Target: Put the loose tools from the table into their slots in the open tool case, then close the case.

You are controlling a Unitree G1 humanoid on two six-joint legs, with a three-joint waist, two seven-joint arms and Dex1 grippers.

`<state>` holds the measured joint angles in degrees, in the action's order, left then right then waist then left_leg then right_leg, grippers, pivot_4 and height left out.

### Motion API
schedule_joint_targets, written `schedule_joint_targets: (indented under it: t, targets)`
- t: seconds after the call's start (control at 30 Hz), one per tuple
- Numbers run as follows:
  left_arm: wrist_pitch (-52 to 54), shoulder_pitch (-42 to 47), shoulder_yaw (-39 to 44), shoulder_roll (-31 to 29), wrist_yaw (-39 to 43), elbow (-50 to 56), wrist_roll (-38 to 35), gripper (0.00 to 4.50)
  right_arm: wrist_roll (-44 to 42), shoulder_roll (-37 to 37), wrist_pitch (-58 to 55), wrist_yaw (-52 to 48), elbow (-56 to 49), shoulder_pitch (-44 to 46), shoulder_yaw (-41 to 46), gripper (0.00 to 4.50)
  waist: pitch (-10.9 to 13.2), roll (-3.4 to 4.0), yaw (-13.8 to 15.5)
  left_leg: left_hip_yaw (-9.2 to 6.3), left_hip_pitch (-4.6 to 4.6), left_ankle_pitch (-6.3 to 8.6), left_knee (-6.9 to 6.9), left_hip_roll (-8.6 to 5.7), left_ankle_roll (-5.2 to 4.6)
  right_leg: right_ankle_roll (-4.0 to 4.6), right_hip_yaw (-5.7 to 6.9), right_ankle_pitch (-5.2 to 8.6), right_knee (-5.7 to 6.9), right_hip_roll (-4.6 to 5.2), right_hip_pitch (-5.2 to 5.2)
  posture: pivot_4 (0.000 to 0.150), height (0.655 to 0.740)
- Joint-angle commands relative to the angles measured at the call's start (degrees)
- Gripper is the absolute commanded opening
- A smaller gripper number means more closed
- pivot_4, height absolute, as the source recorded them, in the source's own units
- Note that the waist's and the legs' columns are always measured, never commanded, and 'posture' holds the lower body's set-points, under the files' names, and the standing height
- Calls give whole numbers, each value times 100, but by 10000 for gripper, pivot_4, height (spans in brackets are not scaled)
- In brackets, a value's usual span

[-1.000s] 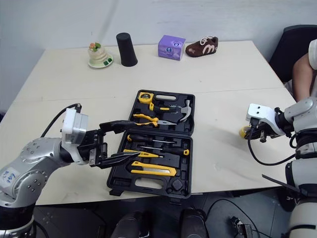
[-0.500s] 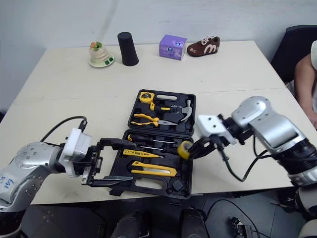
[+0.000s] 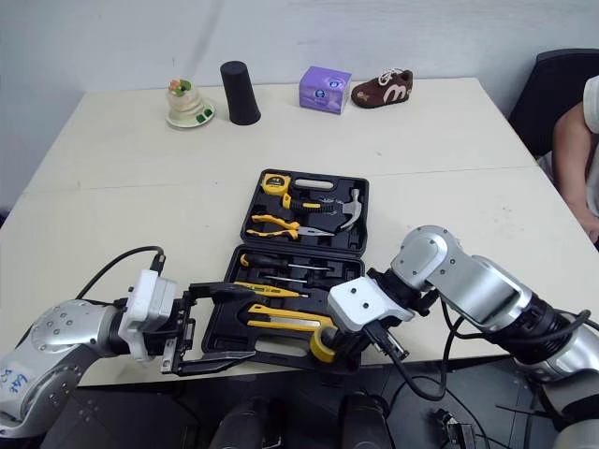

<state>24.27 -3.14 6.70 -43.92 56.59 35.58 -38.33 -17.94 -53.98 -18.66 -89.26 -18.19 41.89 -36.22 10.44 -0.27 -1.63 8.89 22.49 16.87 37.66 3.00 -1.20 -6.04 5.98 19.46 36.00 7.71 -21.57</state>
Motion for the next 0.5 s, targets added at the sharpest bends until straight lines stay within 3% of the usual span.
schedule_joint_targets:
  t: [0.03,0.5]
  targets:
    - [-84,-2,110,-34,-62,203,7,45000,156,-113,224,-324,-2,107,-99,368,0,0,5,0,0,0,0,-1,0,0,0,0,1,-1,0,1500,7400]
    - [-117,91,23,6,-176,92,130,45000,641,-43,264,-324,274,299,-532,368,-2,-3,0,0,-1,1,7,1,-1,0,0,0,2,4,3,1500,7400]
